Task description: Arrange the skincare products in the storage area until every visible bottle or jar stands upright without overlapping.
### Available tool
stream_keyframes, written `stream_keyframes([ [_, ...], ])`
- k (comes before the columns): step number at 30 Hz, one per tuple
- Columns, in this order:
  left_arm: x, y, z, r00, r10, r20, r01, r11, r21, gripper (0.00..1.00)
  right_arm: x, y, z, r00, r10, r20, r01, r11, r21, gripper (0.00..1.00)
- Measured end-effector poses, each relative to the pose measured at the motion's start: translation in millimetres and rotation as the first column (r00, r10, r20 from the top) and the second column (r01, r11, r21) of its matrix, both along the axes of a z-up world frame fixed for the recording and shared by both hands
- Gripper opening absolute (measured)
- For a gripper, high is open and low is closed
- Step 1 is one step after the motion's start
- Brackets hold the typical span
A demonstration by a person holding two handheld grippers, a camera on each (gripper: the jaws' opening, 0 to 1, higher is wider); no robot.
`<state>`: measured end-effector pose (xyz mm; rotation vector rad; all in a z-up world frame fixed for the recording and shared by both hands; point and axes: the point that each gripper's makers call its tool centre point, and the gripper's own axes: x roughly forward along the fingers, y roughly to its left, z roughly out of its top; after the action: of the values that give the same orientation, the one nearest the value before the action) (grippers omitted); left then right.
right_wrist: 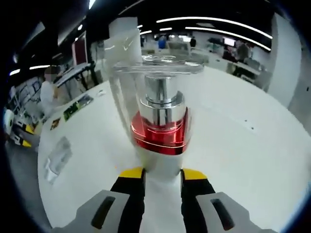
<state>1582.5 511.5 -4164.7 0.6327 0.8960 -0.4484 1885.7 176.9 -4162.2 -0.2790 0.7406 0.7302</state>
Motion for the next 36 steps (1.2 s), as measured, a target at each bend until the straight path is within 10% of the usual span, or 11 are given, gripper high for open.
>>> stream_keyframes([
  [21,-1.0,2,-1.7,1.000,0.001,-0.011,-0.001,1.000,0.010,0.21,36,-5,-19.6,0.968,-0.238,-0.080,0.243,0.969,0.054,0.26],
  [36,-1.3,2,-2.1,1.000,0.002,-0.013,-0.002,1.000,0.013,0.20,39,-5,-18.9,0.965,-0.255,-0.064,0.257,0.966,0.034,0.26],
])
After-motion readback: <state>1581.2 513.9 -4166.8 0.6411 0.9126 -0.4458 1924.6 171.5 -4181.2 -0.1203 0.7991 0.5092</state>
